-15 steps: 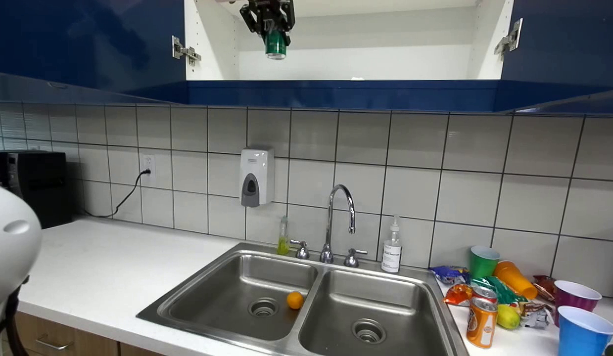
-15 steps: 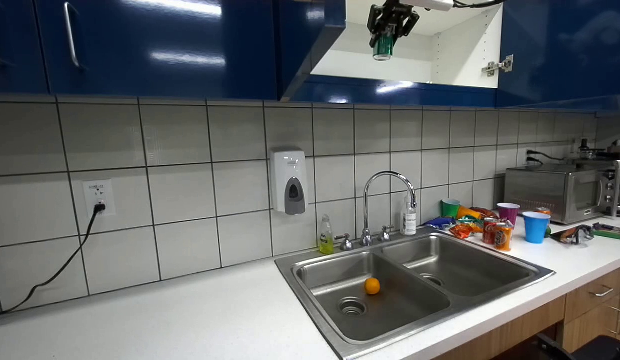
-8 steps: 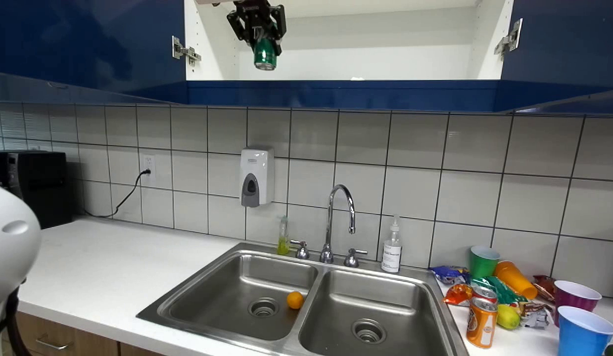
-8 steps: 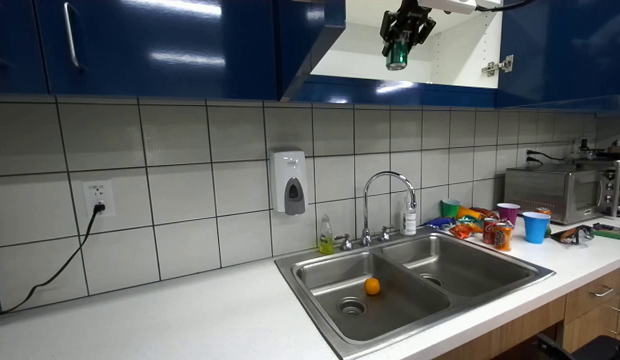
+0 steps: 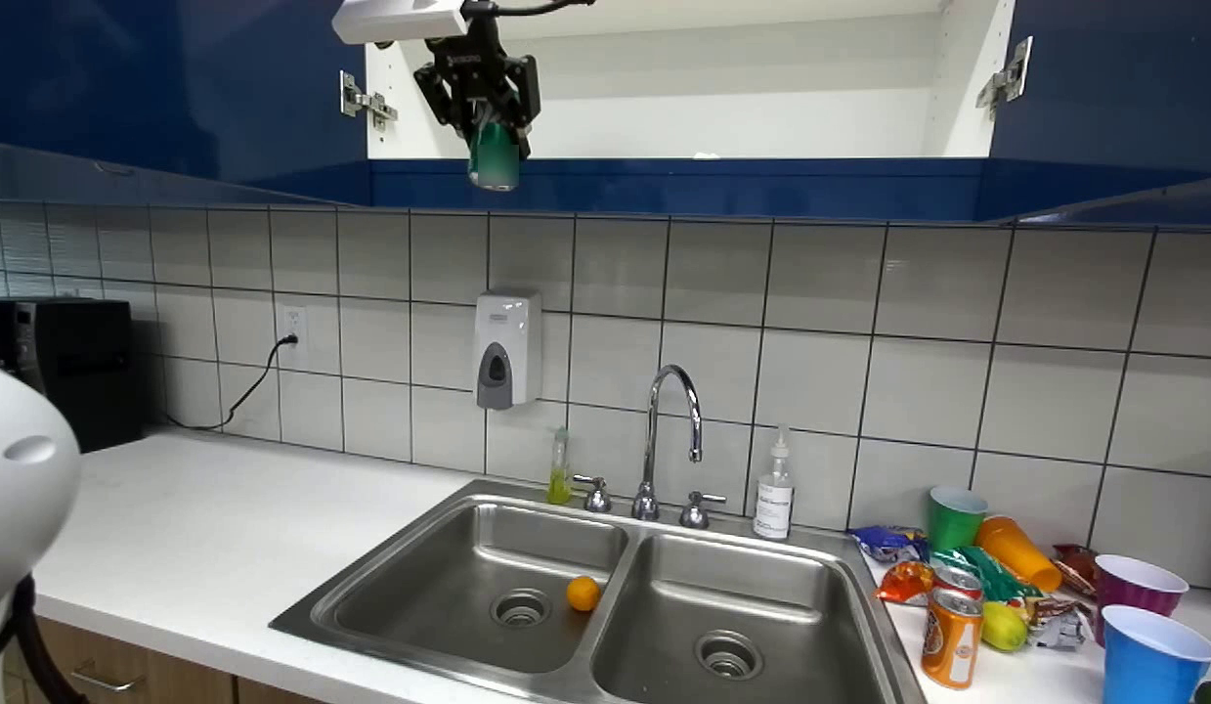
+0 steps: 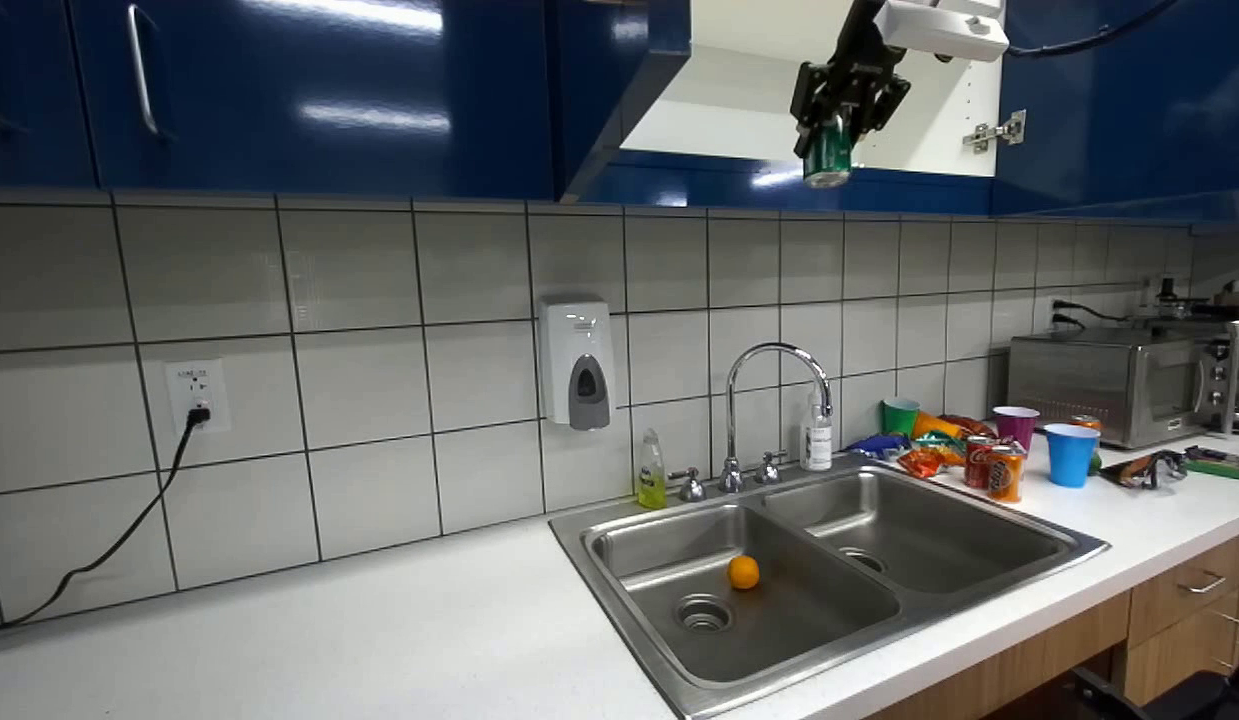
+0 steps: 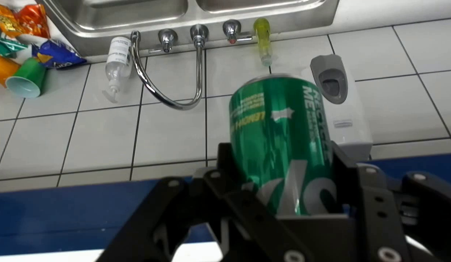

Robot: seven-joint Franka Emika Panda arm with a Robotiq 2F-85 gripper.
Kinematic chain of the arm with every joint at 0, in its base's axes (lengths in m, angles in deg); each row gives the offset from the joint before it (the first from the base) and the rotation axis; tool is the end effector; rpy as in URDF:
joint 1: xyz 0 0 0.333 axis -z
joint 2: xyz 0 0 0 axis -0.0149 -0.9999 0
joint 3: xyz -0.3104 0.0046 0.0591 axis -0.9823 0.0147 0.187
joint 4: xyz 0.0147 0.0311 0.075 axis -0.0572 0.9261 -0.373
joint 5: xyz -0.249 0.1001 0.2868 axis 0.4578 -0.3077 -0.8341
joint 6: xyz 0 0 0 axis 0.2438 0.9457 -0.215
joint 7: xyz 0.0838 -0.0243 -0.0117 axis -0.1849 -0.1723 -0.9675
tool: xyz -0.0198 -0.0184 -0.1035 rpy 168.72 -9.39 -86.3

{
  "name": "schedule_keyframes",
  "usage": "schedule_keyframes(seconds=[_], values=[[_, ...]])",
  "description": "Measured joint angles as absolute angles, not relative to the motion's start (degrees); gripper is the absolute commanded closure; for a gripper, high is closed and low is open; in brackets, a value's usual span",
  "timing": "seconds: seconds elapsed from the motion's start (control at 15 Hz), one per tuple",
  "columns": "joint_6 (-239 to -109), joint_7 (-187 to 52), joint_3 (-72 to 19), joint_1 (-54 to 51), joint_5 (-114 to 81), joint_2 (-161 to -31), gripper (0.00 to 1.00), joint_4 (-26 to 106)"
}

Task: Move the can of sprite from the bottom shelf to the left sink

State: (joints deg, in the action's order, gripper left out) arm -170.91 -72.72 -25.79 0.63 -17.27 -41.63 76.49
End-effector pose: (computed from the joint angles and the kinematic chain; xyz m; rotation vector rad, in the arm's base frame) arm 0.3929 -0.0431 0.6827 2.9160 -0.0842 1.0722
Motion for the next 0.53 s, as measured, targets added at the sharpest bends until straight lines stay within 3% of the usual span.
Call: schedule_keyframes(seconds=[0.53], values=[[-170.98, -73.03, -27.52, 0.63, -17.27, -36.07, 0.62, 89.38]])
